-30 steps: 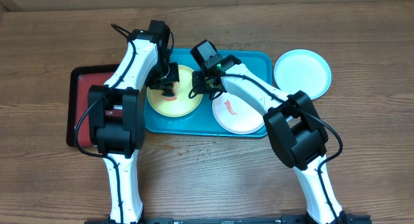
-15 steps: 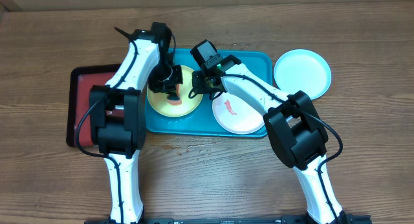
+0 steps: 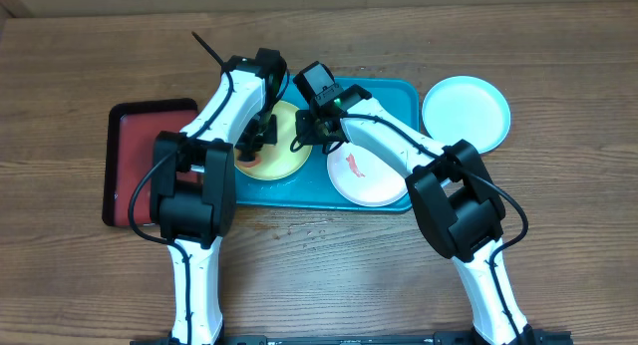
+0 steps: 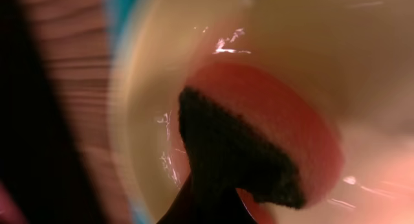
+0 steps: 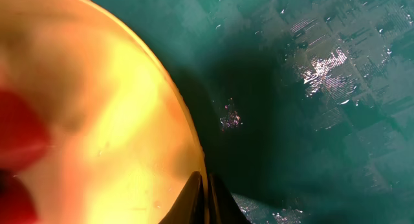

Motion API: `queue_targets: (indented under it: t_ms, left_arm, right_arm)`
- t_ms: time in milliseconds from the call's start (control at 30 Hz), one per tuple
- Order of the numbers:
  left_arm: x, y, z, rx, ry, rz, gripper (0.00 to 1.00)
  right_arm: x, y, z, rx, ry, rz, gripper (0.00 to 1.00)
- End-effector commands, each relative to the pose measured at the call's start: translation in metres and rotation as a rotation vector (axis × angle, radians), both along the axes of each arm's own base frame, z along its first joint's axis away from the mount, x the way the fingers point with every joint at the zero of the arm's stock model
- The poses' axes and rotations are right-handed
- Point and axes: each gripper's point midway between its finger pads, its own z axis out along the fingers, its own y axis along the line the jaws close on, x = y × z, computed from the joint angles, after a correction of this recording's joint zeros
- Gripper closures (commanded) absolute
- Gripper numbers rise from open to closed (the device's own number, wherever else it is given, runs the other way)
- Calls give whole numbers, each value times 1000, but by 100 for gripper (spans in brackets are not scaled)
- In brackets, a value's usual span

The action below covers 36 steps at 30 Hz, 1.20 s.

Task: Clean dirty plates on tray and stack at the side
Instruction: 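Scrub the yellow plate with the sponge in left gripper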

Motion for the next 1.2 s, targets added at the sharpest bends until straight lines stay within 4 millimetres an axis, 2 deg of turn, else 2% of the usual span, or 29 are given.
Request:
queue_targets:
  t_ms: [0,167,233,267,367,500,567,633,800,933,1033,1167]
  left_arm:
    - [-3,52,2,224,6,26,96]
    - [8,52,4,209,-40,39,96]
    - [17,42,1,149,-71,50,96]
    - [21,31,-3,76,-84,59,96]
    - [34,-23,-17,-244,-102,51,96]
    - [52,-83,-12,-591,-146,31,96]
    - [58,-104,-5,-705,-165,10,96]
    - [60,-113,-1,-756,-172,-3,96]
    - [53,-118,0,-786,-141,-89,96]
    - [33,-112,-4,-757,-60,-143,96]
    - [20,-87,-12,-619,-6,-116,96]
    - [4,-39,-17,-344,56,-88,96]
  right_arm:
    - [1,-10,3,-25,-12,-22,96]
    - [1,-10,3,-25,-12,-22,96]
    - [2,-9,4,-23,-15,-22,96]
    - [2,-9,4,-22,-16,-22,96]
    - [3,-8,4,-20,-20,-23,96]
    - [3,-9,4,-20,-19,-23,96]
    - [3,-9,4,-21,-17,-23,96]
    - [3,-9,4,-22,-18,-21,96]
    - [2,-9,3,-25,-15,-19,96]
    - [2,-10,4,-26,-17,-21,96]
    - [2,-10,3,-27,-17,-21,96]
    - [2,-10,3,-27,-16,-21,96]
